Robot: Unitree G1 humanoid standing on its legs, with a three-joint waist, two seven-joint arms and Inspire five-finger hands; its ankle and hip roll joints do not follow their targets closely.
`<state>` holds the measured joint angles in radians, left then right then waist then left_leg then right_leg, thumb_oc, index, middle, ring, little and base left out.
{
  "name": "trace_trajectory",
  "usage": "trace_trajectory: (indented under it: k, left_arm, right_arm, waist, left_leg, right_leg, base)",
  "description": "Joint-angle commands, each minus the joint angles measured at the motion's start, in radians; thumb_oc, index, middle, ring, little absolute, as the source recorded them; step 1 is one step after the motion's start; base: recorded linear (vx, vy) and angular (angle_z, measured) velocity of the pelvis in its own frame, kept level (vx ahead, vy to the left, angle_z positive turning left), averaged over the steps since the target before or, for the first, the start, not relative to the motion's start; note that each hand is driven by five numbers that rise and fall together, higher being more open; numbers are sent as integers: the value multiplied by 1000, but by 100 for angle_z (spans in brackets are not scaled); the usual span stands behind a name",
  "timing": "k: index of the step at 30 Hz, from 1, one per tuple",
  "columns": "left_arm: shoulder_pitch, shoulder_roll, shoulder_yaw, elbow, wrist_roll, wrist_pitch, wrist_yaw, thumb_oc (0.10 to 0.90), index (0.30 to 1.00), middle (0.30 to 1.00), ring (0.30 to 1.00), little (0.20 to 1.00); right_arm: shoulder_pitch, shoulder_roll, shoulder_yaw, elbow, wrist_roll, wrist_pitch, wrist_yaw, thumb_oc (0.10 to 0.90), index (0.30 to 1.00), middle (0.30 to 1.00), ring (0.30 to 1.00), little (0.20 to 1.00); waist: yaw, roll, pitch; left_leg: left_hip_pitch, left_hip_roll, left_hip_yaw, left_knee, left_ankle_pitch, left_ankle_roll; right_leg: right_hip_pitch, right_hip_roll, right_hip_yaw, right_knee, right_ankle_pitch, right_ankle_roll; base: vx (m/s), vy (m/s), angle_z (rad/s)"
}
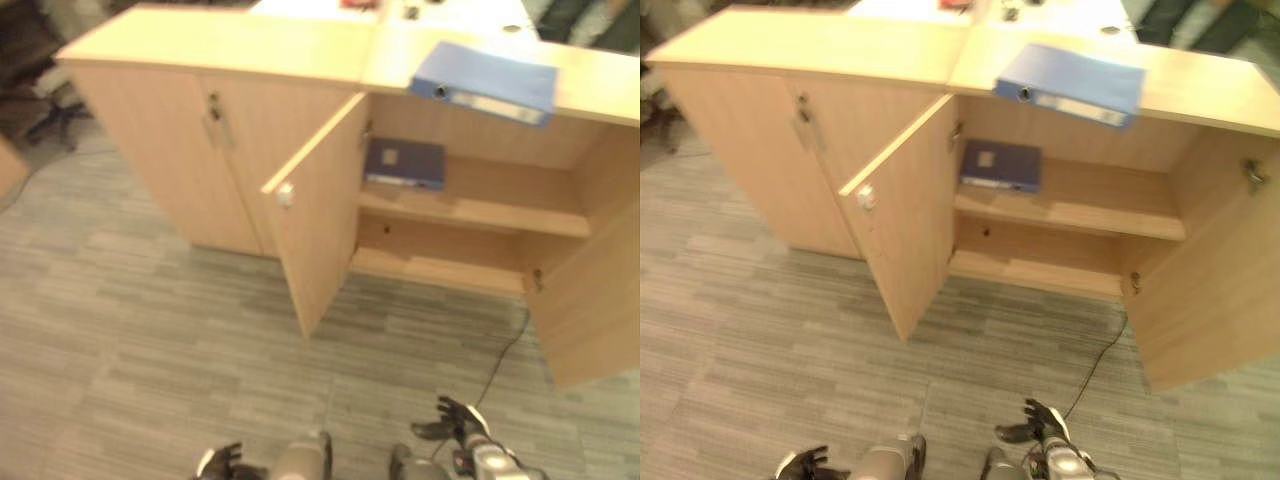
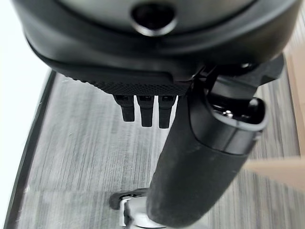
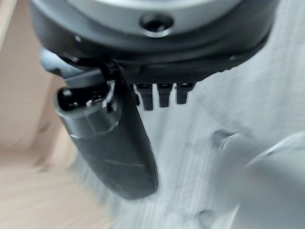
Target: Put the empty folder in the office cabinet
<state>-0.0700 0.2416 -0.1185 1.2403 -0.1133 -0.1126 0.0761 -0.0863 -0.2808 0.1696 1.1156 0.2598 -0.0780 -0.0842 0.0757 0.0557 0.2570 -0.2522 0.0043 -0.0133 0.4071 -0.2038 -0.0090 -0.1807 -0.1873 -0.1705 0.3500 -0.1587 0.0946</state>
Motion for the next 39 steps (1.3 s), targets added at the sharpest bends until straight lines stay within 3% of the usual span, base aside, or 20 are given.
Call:
trace_trajectory:
  k: [1, 3, 5, 8, 11, 12, 13, 14, 16, 17, 18, 20, 21, 24, 25, 26, 27, 30, 33, 39]
  left_arm:
    - [30, 98, -16, -63, -14, -36, 26, 800, 900, 900, 900, 900]
    - [30, 103, -21, -78, -12, -42, 31, 800, 900, 900, 900, 900]
    - [35, 107, -17, -81, -20, -47, 34, 800, 900, 900, 900, 900]
    - [48, 102, 1, -60, -24, -47, 38, 800, 900, 900, 900, 900]
    - [62, 90, 13, -40, -26, -46, 43, 800, 900, 900, 900, 900]
    - [69, 76, 17, -31, -33, -46, 42, 800, 900, 900, 900, 900]
    - [69, 76, 17, -31, -33, -46, 42, 800, 900, 900, 900, 900]
    - [69, 64, 15, -26, -32, -42, 38, 800, 900, 900, 900, 900]
    - [70, 60, 14, -26, -26, -39, 36, 800, 900, 900, 900, 900]
    - [74, 53, 9, -17, -16, -31, 29, 800, 900, 900, 900, 900]
    - [74, 50, 5, -18, -14, -28, 26, 800, 900, 900, 900, 900]
    - [75, 47, -3, -20, -8, -23, 21, 800, 900, 900, 900, 900]
    - [71, 45, -8, -22, -6, -20, 21, 800, 900, 900, 900, 900]
    - [59, 40, -16, -19, -10, -16, 19, 800, 900, 900, 900, 900]
    - [54, 39, -19, -13, -8, -16, 18, 800, 900, 900, 900, 900]
    - [53, 40, -19, -12, -8, -16, 18, 800, 900, 900, 900, 900]
    - [53, 42, -23, -5, -9, -16, 17, 800, 900, 900, 900, 900]
    - [59, 49, -19, -7, -16, -18, 16, 800, 900, 900, 900, 900]
    - [69, 57, -19, -1, -14, -17, 17, 800, 900, 900, 900, 900]
    - [101, 65, -13, 18, 5, -19, 13, 800, 900, 900, 900, 900]
  right_arm:
    - [-23, -5, -39, -40, 43, -34, -14, 800, 900, 900, 900, 900]
    - [-13, -8, -59, -22, 42, -30, -15, 800, 900, 900, 900, 900]
    - [1, -8, -74, -16, 48, -26, -10, 800, 900, 900, 900, 900]
    - [22, -11, -69, -9, 33, -25, -6, 800, 900, 900, 900, 900]
    - [37, -20, -51, -13, 19, -24, -1, 800, 900, 900, 900, 900]
    - [41, -31, -36, -21, 9, -25, 5, 800, 900, 900, 900, 900]
    - [41, -31, -36, -21, 9, -25, 5, 800, 900, 900, 900, 900]
    - [42, -50, -27, -14, 1, -25, 8, 800, 900, 900, 900, 900]
    - [43, -58, -27, -6, -1, -23, 9, 800, 900, 900, 900, 900]
    - [53, -73, -36, 11, 1, -22, 8, 800, 900, 900, 900, 900]
    - [59, -78, -39, 13, 3, -20, 9, 800, 900, 900, 900, 900]
    - [70, -89, -45, 16, 7, -17, 9, 800, 900, 900, 900, 900]
    - [70, -99, -49, 18, 8, -13, 9, 800, 900, 900, 900, 900]
    - [61, -117, -47, 29, 1, -9, 4, 800, 900, 900, 900, 900]
    - [52, -119, -47, 32, 2, -9, 1, 800, 900, 900, 900, 900]
    - [51, -119, -47, 33, 2, -10, 1, 800, 900, 900, 900, 900]
    - [40, -119, -43, 34, 7, -12, -1, 800, 900, 900, 900, 900]
    - [19, -117, -20, 30, 7, -18, -7, 800, 900, 900, 900, 900]
    - [0, -106, 4, 25, 4, -21, -11, 800, 900, 900, 900, 900]
    - [-22, -77, 51, -6, -12, -22, 2, 800, 900, 900, 900, 900]
  waist:
    - [-8, -9, -3]
    - [-29, -14, -11]
    - [-36, -29, -28]
    - [-36, -32, -62]
    - [-42, -21, -78]
    - [-47, -5, -82]
    - [-47, -5, -82]
    - [-54, 7, -81]
    - [-56, 9, -79]
    - [-59, 6, -76]
    - [-61, 4, -72]
    - [-65, -4, -65]
    - [-60, -12, -53]
    - [-32, -44, -33]
    - [-18, -53, -23]
    - [-18, -55, -24]
    - [6, -55, -21]
    - [62, -30, -17]
    - [115, -21, -9]
    - [205, -54, 7]
  left_leg:
    - [242, 136, -84, -296, 90, -63]
    - [256, 170, -66, -277, 75, -89]
    - [266, 182, -60, -288, 74, -109]
    - [310, 246, -38, -341, 113, -150]
    - [326, 302, -30, -372, 154, -172]
    - [324, 345, -24, -374, 238, -193]
    - [324, 345, -24, -374, 238, -193]
    - [316, 383, -32, -361, 333, -205]
    - [310, 394, -36, -349, 368, -205]
    - [304, 415, -49, -309, 443, -201]
    - [297, 417, -52, -291, 463, -194]
    - [276, 410, -58, -238, 484, -175]
    - [260, 373, -81, -186, 464, -156]
    - [161, 188, -180, -99, 317, -112]
    - [126, 123, -190, -95, 254, -104]
    - [123, 120, -190, -96, 257, -103]
    - [81, 51, -172, -140, 198, -89]
    - [-12, -15, -182, -235, 280, -78]
    - [-90, -9, -188, -323, 352, -82]
    - [-201, 97, -219, -414, 394, -108]
  right_leg:
    - [-53, -132, 52, -221, 215, 75]
    - [-47, -214, 70, -223, 278, 98]
    - [8, -217, 112, -257, 285, 121]
    - [47, -189, 102, -297, 274, 144]
    - [75, -143, 98, -321, 256, 132]
    - [88, -100, 78, -325, 232, 117]
    - [88, -100, 78, -325, 232, 117]
    - [106, -54, 62, -334, 206, 93]
    - [118, -37, 56, -341, 195, 81]
    - [145, -8, 53, -347, 174, 58]
    - [154, 2, 52, -347, 166, 46]
    - [176, 14, 45, -347, 149, 24]
    - [187, 20, 52, -345, 137, 11]
    - [212, 24, 78, -345, 110, -13]
    - [220, 28, 90, -337, 95, -17]
    - [217, 26, 89, -337, 97, -16]
    - [223, 45, 103, -310, 64, -25]
    - [250, 111, 123, -277, 13, -43]
    - [308, 160, 169, -254, -55, -60]
    - [453, 135, 298, -215, -171, -56]
  base:
    - [147, -242, 10]
    - [151, -271, 14]
    - [137, -281, -44]
    - [242, -380, 19]
    - [184, -321, -11]
    - [106, -226, -3]
    - [208, -452, 15]
    - [152, -323, 13]
    - [160, -316, -1]
    - [170, -296, -12]
    - [217, -372, -10]
    - [147, -275, 1]
    - [141, -289, -2]
    - [164, -297, 9]
    - [126, -190, -10]
    - [209, -180, -8]
    - [213, -113, -7]
    - [252, -87, -17]
    - [422, -21, -35]
    - [502, 166, -61]
